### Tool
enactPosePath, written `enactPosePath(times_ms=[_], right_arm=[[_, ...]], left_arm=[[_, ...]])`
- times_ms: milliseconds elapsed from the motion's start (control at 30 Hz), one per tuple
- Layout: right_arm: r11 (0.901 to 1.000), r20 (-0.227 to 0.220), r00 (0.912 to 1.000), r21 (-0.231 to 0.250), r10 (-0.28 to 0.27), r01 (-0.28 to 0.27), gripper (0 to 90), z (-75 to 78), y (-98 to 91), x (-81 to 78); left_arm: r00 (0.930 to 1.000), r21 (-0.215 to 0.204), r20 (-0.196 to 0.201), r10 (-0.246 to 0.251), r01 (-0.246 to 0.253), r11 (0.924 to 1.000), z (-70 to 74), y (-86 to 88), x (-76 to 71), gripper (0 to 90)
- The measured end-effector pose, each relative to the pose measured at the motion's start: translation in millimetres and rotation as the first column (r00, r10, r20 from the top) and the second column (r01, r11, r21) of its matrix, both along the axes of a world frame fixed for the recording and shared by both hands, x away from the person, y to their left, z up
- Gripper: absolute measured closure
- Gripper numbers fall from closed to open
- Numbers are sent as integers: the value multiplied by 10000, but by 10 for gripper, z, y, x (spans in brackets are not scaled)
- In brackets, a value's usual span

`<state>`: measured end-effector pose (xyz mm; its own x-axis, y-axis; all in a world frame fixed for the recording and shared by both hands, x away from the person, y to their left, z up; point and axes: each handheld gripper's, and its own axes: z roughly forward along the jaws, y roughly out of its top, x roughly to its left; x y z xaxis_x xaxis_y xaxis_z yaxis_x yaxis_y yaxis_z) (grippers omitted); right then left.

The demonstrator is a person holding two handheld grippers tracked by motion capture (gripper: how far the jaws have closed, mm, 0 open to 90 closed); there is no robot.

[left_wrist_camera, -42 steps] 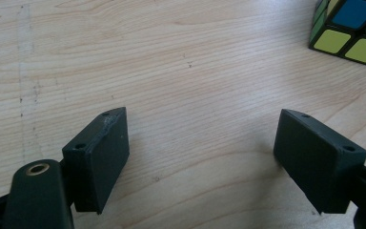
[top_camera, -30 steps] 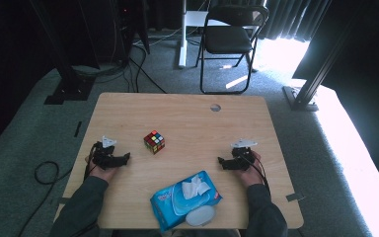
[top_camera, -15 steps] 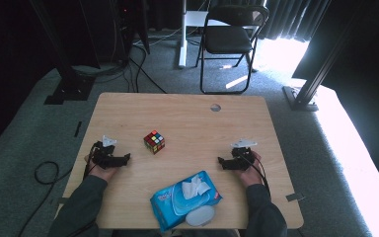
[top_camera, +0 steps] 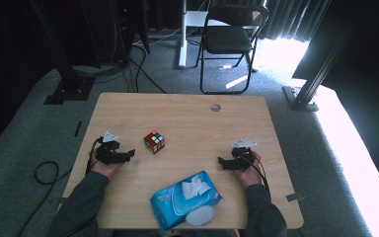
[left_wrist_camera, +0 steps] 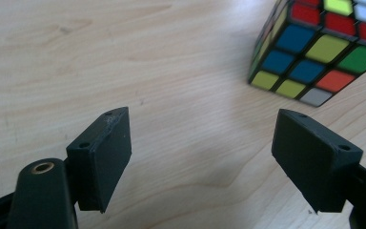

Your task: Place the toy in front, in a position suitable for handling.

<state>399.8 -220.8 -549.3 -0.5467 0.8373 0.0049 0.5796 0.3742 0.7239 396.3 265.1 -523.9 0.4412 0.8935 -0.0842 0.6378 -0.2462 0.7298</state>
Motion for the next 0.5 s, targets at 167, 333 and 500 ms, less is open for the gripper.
enactPosePath(times_ms=[167, 333, 500], right_arm=[[10000, 10, 10000, 3, 1, -1, 139, -1, 0, 0], [10000, 7, 10000, 5, -1, 1, 139, -1, 0, 0], [10000, 8, 10000, 5, -2, 2, 139, -1, 0, 0]], left_arm=[[9985, -102, 226, -494, 496, 9987, 133, -114, 48, 211], [9948, -11, 515, -879, 881, 9961, 237, -252, 83, 195], [9907, 9, 702, -1163, 1166, 9932, 288, -387, 87, 184]])
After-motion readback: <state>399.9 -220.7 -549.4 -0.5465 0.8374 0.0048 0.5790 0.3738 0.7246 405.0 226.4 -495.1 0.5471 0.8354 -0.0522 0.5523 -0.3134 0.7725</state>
